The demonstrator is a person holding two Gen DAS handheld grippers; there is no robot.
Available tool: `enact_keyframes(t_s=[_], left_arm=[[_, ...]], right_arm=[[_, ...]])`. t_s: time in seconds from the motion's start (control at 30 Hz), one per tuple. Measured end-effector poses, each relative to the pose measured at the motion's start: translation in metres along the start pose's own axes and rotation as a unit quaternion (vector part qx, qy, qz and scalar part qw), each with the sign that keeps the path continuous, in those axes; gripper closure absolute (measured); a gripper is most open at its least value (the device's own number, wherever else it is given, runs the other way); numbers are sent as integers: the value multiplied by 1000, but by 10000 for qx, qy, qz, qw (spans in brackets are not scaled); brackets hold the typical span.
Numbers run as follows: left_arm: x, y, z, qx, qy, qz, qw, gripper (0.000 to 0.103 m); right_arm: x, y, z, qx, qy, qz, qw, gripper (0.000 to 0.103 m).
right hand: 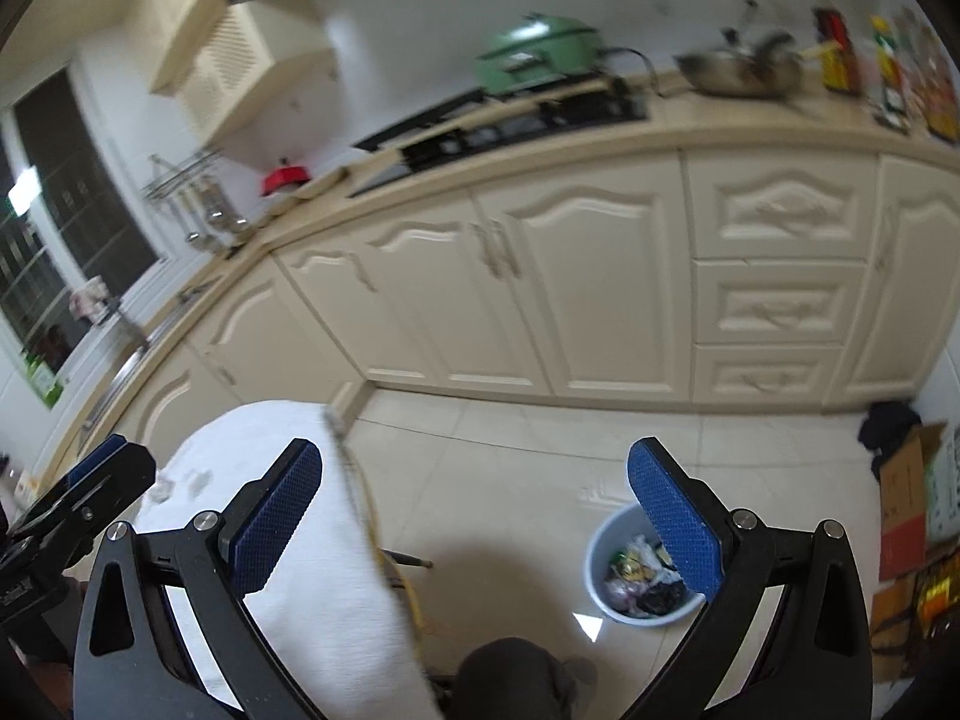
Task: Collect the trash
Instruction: 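Swing both open tools back over the table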
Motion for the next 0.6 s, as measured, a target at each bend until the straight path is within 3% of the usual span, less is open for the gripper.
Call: enact_keyframes(t_s=[0.27, 0.6], left_arm=[[118, -68, 67, 408, 424, -525, 9969, 1], [207, -141, 135, 1057, 1151, -945, 9832, 1]], right_arm=[[17, -6, 99, 782, 383, -158, 9961, 0], [14, -37, 219, 1853, 799, -137, 9793, 0]])
Point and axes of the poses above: each gripper's, at about its wrist camera, not at the fingertips, and x roughly against the way its jaws point, z to its left, y to its top, the point moved 10 cm from there along -x, roughly the way its jaws point, and after that the axes turned 12 degrees about z, right-handed, at the moved point
